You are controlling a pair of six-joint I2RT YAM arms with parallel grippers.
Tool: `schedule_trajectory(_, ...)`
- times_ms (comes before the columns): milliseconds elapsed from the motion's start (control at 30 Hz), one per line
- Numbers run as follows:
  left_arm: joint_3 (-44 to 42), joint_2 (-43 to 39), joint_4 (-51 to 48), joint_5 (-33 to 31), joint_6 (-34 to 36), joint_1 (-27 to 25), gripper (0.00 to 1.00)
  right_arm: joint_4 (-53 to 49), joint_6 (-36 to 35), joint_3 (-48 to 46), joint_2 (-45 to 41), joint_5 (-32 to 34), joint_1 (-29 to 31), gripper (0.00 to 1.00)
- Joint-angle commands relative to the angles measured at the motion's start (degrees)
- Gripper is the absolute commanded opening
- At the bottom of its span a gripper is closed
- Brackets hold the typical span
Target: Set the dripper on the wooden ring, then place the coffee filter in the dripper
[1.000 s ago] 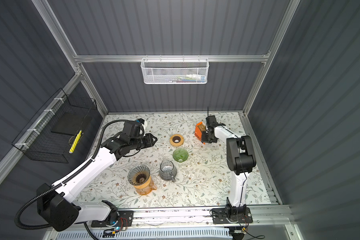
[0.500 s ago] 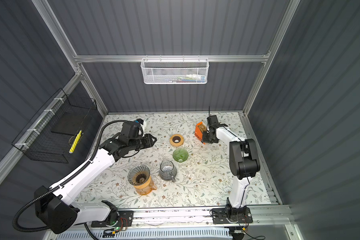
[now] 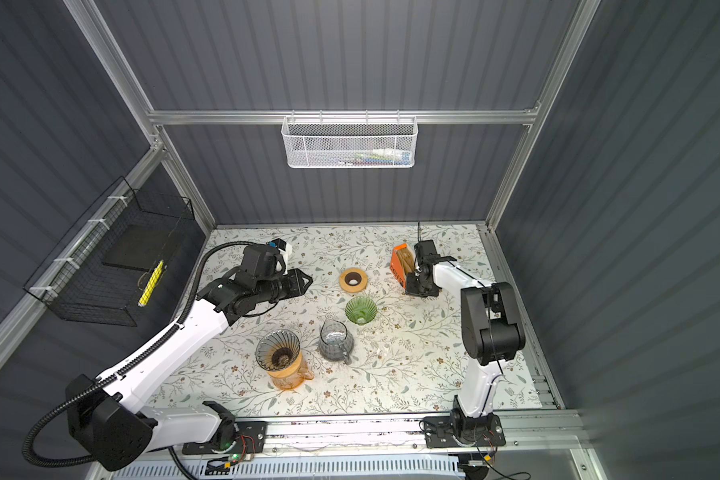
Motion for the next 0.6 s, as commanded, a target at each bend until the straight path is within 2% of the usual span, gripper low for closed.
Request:
schedule_trajectory(0,-0.87,-1.64,-0.13,-0.23,0.82,-0.07,0.31,-0.64,0.32,-0.71,-3.02,0.39,0.57,0.13)
schedule_trajectory(367,-0.31,-2.78,-1.11,-1.04,1.11,-0.11,0.31,-2.44,0.28,-1.49,-10.14,0.69,2.17,0.22)
schedule_trajectory(567,-0.21,-2.91,-1.16,-1.24,0.96,-0.12,0.31,-2.36,-0.38,0.67,-7.93,-0.23,2.70,0.23)
